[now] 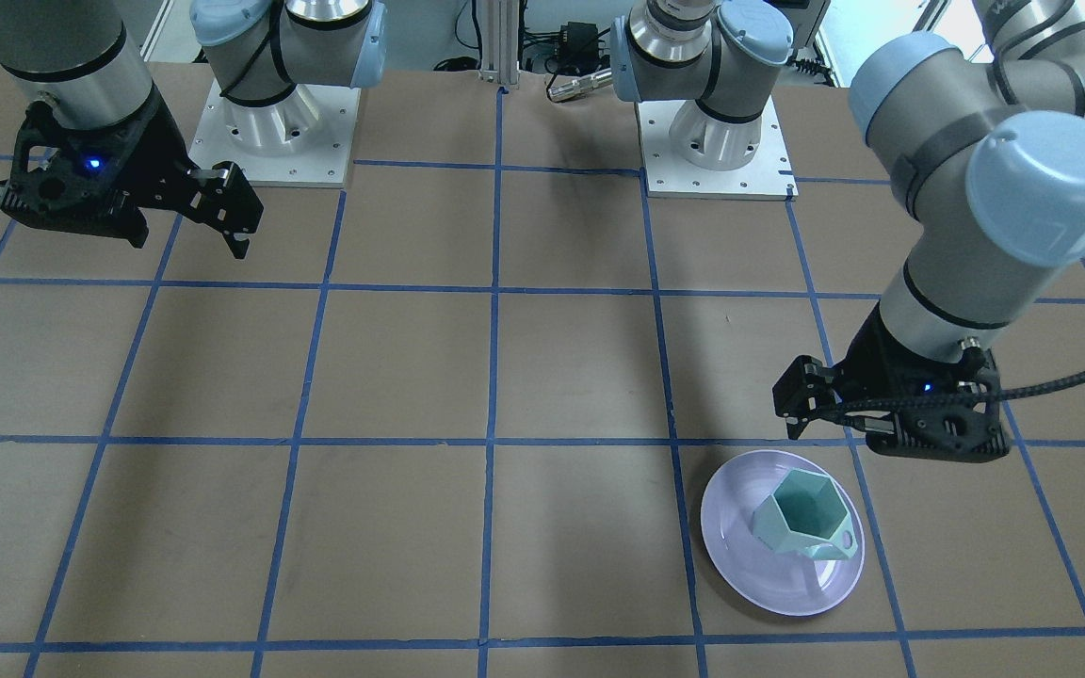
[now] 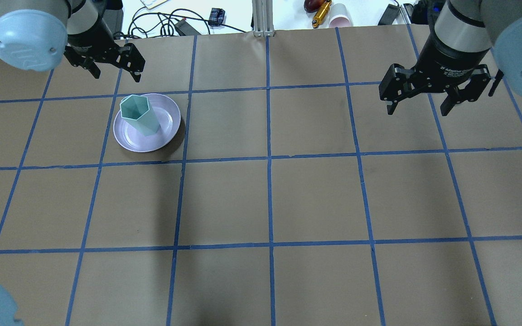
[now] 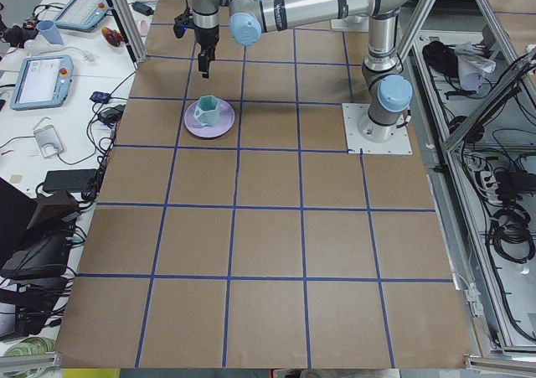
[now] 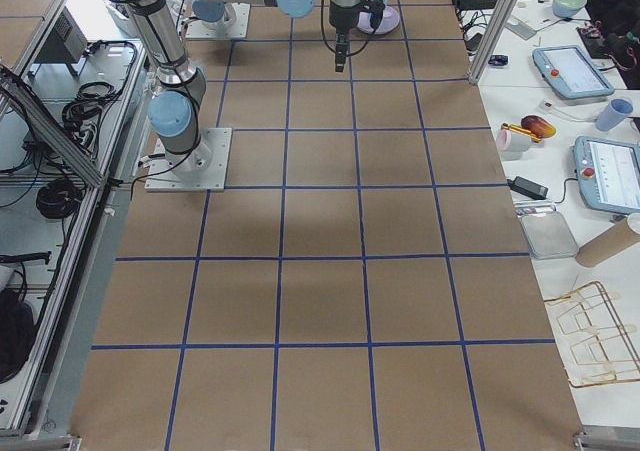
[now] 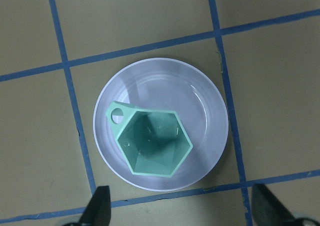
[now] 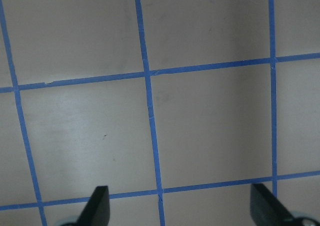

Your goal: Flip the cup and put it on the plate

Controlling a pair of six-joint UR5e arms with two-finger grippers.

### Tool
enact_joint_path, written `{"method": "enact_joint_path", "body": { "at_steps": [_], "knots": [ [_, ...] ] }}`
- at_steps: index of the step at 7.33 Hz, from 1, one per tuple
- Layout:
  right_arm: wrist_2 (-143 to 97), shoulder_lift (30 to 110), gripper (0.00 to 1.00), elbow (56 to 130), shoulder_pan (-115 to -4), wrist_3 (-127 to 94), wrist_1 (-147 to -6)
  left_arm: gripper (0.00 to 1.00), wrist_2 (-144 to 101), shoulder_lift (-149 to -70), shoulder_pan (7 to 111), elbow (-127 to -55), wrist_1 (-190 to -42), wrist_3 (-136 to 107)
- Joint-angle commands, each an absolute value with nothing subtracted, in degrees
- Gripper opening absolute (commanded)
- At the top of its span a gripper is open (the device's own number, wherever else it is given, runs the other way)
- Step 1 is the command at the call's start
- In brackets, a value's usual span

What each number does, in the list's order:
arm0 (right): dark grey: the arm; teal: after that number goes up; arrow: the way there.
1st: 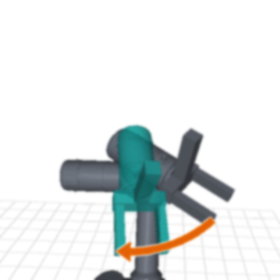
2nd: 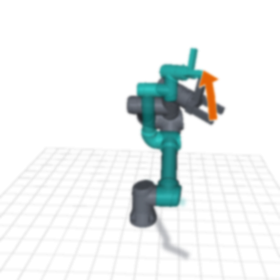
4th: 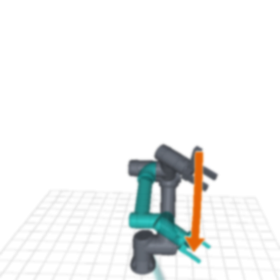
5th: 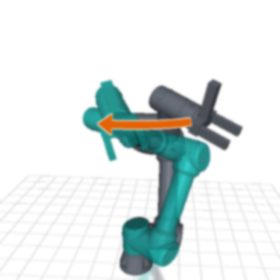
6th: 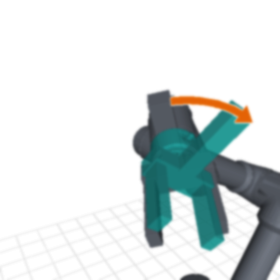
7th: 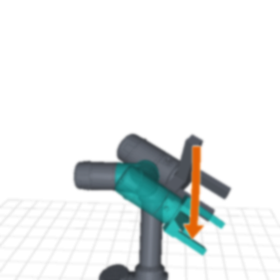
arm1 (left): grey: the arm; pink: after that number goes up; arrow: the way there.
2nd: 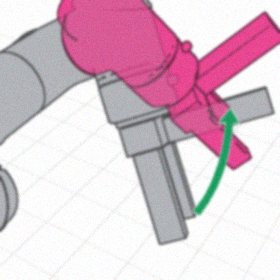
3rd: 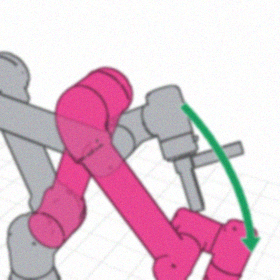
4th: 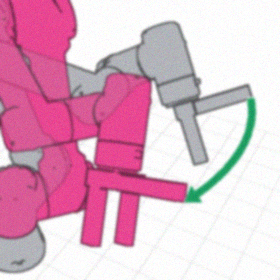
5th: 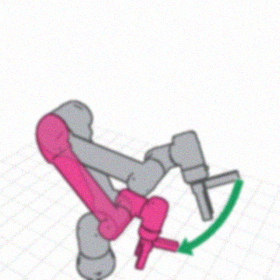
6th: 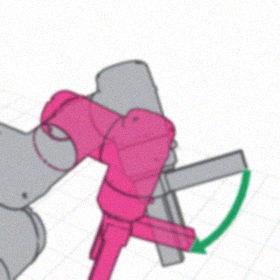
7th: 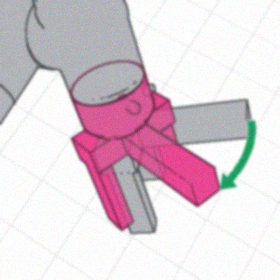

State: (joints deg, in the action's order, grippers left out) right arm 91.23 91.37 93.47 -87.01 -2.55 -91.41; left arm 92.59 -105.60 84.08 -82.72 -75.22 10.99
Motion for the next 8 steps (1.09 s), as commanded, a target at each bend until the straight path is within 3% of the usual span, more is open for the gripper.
{"method": "enact_joint_path", "body": {
  "at_steps": [1, 8],
  "knots": [
    [91.23, 91.32, 1.00, 93.43, -87.01, -2.55, -91.41, 1.00, 92.11, -102.67, 84.64, -81.65, -79.43, 8.00],
    [91.32, 91.32, 1.00, 93.52, -87.01, -2.55, -91.41, 1.00, 90.26, -99.67, 88.16, -82.35, -86.30, 1.67]
  ]
}}
